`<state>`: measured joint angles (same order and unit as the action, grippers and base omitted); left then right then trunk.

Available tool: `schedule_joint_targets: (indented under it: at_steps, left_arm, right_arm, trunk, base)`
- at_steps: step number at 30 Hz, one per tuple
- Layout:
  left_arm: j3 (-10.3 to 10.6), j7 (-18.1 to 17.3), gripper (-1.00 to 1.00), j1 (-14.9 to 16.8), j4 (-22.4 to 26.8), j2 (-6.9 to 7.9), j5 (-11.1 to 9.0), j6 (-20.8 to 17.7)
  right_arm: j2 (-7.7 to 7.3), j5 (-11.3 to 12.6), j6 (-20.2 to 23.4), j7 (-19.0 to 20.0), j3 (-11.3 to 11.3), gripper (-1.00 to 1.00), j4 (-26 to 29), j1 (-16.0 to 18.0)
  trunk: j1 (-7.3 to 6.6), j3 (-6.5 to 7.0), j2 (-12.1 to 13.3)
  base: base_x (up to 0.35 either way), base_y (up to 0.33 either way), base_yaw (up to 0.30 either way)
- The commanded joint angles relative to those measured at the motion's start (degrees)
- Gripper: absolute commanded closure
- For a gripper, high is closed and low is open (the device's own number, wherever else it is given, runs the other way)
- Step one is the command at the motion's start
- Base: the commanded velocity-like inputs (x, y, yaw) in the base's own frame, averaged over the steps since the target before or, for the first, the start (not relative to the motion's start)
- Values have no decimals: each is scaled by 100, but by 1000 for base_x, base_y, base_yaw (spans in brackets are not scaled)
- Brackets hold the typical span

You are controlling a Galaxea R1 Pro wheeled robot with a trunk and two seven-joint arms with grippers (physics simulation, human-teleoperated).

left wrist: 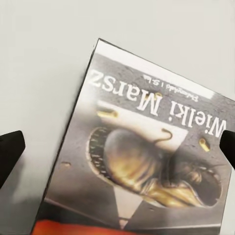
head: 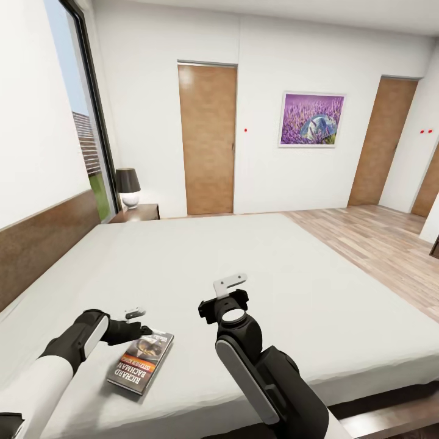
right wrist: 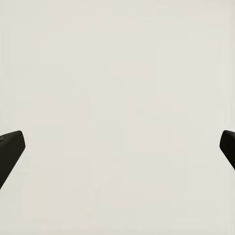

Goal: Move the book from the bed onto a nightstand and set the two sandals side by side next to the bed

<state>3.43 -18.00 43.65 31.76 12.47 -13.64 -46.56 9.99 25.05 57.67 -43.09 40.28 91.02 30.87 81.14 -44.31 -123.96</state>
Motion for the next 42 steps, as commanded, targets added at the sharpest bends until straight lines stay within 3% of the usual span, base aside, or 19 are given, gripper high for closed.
schedule_joint_targets:
  at_steps: [1,7,13,24,30,42]
  left_arm:
    - [35,19,-100,3,5,23,-51,-21]
    - [35,22,-100,3,5,44,-51,-20]
    - [38,24,-100,3,5,50,-51,-20]
    - [52,16,-100,3,5,51,-51,-12]
    - [58,10,-100,3,5,47,-51,-11]
    - [68,5,-100,3,5,45,-51,-11]
  right_arm:
    - [1,52,21,-60,6,-100,3,7]
    - [1,52,18,-60,6,-100,3,7]
    - [1,52,21,-60,6,-100,3,7]
    - [1,52,21,-60,7,-100,3,7]
    - [1,52,20,-60,7,-100,3,7]
    - [1,52,22,-60,7,-100,3,7]
  trunk:
    - [-1,-6,-3]
    - [-1,-6,-3]
    - [131,-114,-244]
    - [131,-114,-244]
    - [263,-222,-484]
    - [263,-222,-484]
  base:
    - [0,0,0]
    - [0,0,0]
    - [0,0,0]
    - [0,0,0]
    - [0,0,0]
    - [0,0,0]
